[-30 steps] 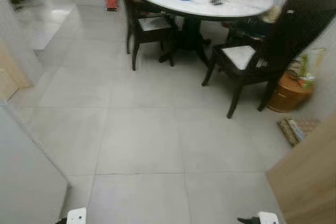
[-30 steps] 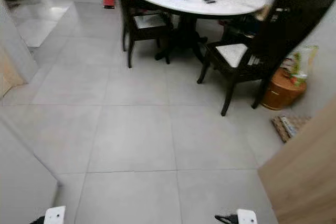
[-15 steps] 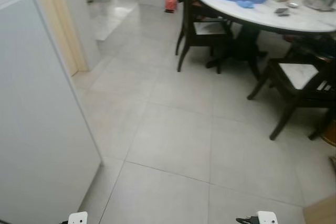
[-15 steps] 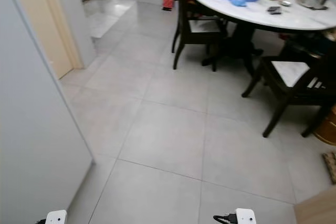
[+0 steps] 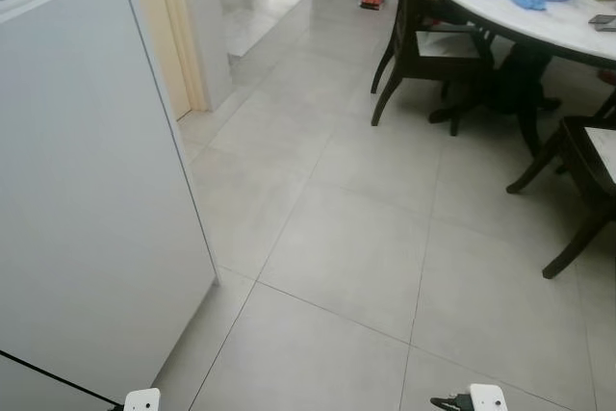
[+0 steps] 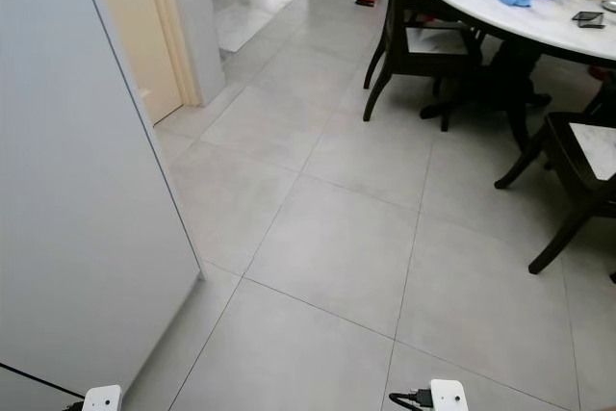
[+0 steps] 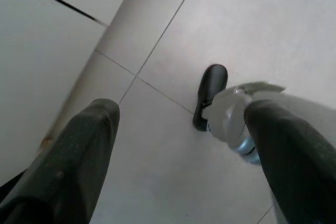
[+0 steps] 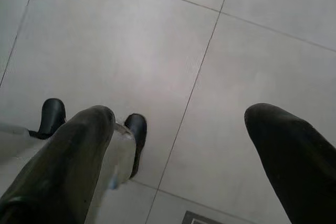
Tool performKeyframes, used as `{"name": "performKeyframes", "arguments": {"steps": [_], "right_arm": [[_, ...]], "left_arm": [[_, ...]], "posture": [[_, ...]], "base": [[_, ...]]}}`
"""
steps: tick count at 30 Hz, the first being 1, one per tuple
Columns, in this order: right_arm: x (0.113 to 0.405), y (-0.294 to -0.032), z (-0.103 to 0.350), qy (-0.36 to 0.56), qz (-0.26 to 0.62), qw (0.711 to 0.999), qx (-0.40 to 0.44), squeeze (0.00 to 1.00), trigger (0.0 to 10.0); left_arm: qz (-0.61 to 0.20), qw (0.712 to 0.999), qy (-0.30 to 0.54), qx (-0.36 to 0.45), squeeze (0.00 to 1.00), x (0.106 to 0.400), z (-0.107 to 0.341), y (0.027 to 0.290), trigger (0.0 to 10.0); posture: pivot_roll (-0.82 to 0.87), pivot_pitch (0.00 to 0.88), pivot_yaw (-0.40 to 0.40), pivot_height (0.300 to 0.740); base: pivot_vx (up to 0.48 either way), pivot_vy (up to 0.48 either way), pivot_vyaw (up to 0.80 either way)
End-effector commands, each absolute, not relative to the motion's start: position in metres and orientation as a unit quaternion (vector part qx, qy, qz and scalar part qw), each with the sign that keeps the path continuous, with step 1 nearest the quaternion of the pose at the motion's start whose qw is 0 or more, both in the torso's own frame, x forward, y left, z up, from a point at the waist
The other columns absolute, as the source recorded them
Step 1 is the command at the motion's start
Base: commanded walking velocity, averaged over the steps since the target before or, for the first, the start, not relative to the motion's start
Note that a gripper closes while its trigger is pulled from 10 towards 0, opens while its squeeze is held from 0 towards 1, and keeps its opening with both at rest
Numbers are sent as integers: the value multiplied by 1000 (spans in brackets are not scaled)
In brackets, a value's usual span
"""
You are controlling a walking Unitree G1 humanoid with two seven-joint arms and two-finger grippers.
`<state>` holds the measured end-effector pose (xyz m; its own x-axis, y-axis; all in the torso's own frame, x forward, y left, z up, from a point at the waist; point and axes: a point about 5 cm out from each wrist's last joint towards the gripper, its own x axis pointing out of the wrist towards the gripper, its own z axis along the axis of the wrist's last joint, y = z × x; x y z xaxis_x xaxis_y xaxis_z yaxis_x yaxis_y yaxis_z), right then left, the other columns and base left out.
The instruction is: Restocking fridge
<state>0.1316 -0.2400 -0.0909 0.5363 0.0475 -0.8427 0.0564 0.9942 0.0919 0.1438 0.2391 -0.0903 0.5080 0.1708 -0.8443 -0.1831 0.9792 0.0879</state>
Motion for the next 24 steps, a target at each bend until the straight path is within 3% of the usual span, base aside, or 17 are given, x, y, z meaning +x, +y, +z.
{"name": "performKeyframes", "arguments": {"steps": [1,12,13,14,15,24], "right_arm": [[129,-244,-91,486,-4,873,48,0,10000],[130,-243,-91,486,0,873,49,0,10000],[130,-243,-91,486,0,873,49,0,10000],[130,-243,-91,486,0,873,49,0,10000],[130,-243,-91,486,0,872,50,0,10000],[129,-242,-91,487,1,872,50,0,10000]], "left_arm": [[99,861,499,-7,0,138,-93,239,10000],[92,860,501,-3,0,139,-92,240,10000],[91,860,501,-2,0,139,-92,240,1059],[91,860,501,-2,0,139,-92,240,1059],[90,860,502,-2,0,139,-92,240,0],[84,860,503,-2,0,139,-92,241,0]], "posture": [[-50,51,-83,740],[-49,51,-80,740],[-49,51,-80,740],[-49,51,-80,740],[-49,51,-80,740],[-47,51,-78,740]], "base": [[0,0,800],[0,0,800],[0,0,800],[0,0,800],[0,0,800],[0,0,800]]}}
